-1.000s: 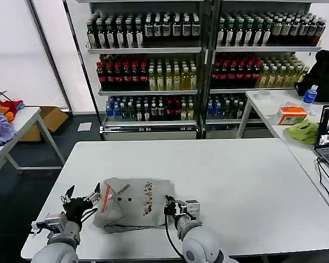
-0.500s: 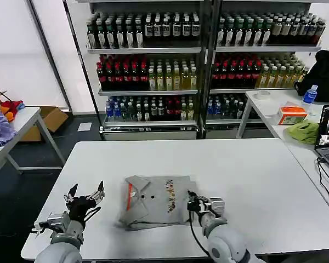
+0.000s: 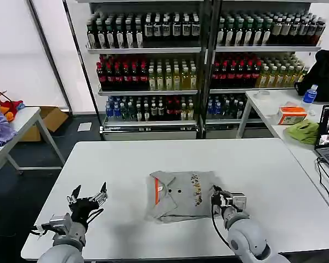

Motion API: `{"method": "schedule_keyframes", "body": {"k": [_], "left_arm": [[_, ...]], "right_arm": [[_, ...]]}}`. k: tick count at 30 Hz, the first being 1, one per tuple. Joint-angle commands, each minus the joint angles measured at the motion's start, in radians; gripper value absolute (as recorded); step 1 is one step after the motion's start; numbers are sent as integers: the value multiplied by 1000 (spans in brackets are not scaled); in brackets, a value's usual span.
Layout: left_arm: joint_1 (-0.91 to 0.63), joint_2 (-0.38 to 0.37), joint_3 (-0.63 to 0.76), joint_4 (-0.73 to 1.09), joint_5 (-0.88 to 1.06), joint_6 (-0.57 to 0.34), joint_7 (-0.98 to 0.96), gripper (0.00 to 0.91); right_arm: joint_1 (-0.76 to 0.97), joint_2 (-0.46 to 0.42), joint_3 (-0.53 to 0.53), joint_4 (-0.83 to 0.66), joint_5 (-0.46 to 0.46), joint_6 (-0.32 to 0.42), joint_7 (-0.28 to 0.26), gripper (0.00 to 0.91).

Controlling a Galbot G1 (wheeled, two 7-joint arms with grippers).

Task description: Fold and organize the clothes.

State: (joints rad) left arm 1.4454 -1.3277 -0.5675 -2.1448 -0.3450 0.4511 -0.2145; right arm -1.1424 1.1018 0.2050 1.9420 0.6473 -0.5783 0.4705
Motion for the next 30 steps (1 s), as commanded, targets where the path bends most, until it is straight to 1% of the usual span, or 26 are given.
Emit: {"method": "schedule_keyframes", "body": {"k": [1,3,5,7,9,10,13,16,18,21,26,30], "left_arm": [[12,-3,8,-5,1,0,1,907],[15,-7,12,-2,5,0,1,907],[16,-9,18,-2,7,0,2,907],[17,-12,20,-3,7,0,2,907],[19,-12,20,-3,7,-1,2,907],[20,-10,18,-1,7,-1,3,907],[20,-9,13,5,6,-3,4,907],[20,-11,13,9,6,-5,5,907],[18,-13,15,14,6,-5,5,907],[13,-12,18,20,7,-3,5,907],[5,-11,20,31,7,-2,4,907],[4,-11,20,42,8,-2,5,907]], "right_arm": [[-63,-5,85,89,-173,2,-30,907],[-98,-4,88,156,-181,7,-40,907],[-122,-7,73,207,-192,3,-55,907],[-147,-17,45,240,-183,-1,-56,907],[-168,-34,24,258,-127,-3,-39,907],[-181,-49,9,267,-68,-4,-18,907],[-201,-70,-2,265,22,-5,10,907],[-201,-56,-4,243,113,-5,49,907],[-199,-45,-8,232,151,-4,57,907],[-195,-32,-11,221,161,-4,62,907],[-188,-40,-11,214,212,-4,77,907],[-188,-36,-18,189,217,-4,73,907]]}}
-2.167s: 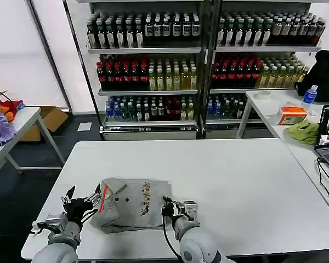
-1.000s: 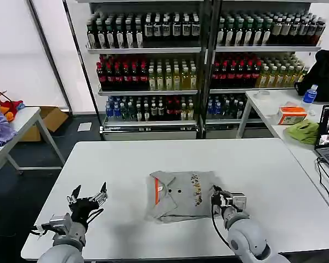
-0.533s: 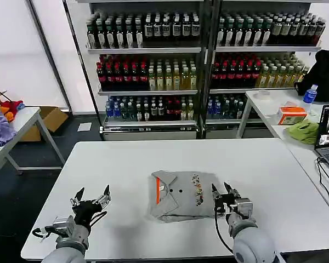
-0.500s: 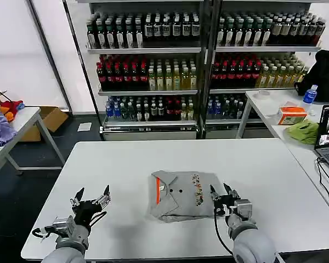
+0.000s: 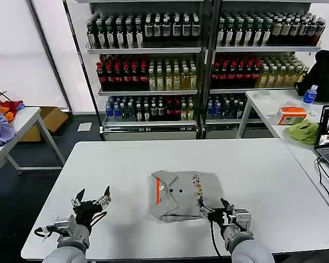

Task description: Fold and organize the clothes.

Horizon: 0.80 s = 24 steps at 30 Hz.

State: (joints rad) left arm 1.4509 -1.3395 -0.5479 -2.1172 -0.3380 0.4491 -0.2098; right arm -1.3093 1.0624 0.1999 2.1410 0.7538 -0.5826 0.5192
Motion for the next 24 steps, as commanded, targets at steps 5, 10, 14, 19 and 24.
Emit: {"method": "schedule_keyframes", "body": {"k": [5,10,14,19,24], "left_arm": [[-6,3,-1,19,-1,0,2,907],[-7,1,0,24,0,0,3,907],[-10,4,0,26,0,1,3,907],[-16,1,-2,24,-5,-3,4,907],[-6,-17,-15,2,-34,-100,19,907]], "right_arm": [[-17,15,-20,-25,126,0,30,907],[-29,12,-15,-18,127,0,47,907],[-42,3,-6,-12,130,0,55,907],[-56,1,24,33,111,2,53,907],[-49,25,141,141,-156,4,-33,907]]}}
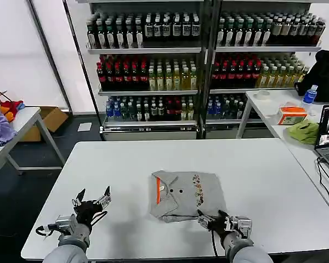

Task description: Fold and organize the clothes.

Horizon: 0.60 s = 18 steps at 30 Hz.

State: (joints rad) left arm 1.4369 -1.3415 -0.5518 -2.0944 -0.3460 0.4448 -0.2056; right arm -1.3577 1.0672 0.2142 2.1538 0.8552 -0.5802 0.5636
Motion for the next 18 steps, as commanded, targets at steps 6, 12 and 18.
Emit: {"method": "schedule_keyframes", "body": {"k": [6,12,18], "left_arm": [[11,-22,-40,-71,-12,-239,64,907],[15,6,-77,-60,41,-250,103,907],[-16,19,-44,-10,20,-241,75,907]], "right_arm": [[-60,1,359,166,-517,3,-196,907],[-158,62,446,131,-536,41,-206,907],[-165,154,456,132,-571,59,-192,907]]}}
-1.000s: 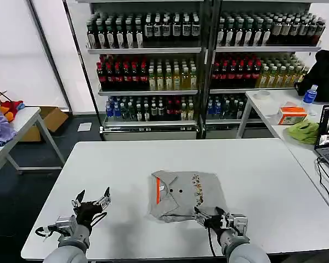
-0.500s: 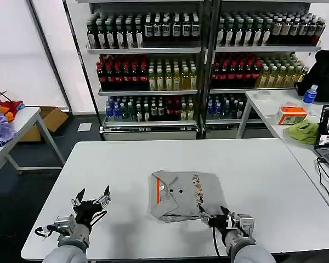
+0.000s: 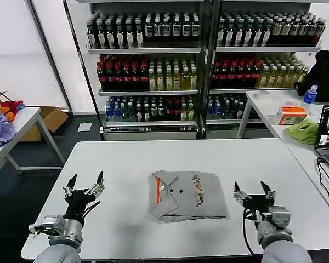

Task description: Fold and organize the clothes.

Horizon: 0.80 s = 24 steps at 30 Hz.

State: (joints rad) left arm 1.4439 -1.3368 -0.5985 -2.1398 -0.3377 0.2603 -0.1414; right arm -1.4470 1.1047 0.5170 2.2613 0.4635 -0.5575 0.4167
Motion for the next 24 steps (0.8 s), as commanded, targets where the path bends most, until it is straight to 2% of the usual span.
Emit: {"method": "schedule_keyframes", "body": {"k": [1,8,24], "left_arm": [[-25,15,6,36,11,-46,7,907],[-26,35,8,34,-8,-50,17,907],[2,30,-9,4,46,-23,51,907]], "right_arm": [[-75,130,153,23,-198,45,-49,907],[-87,131,148,22,-218,56,-70,907],[-76,128,119,26,-217,51,-69,907]]}}
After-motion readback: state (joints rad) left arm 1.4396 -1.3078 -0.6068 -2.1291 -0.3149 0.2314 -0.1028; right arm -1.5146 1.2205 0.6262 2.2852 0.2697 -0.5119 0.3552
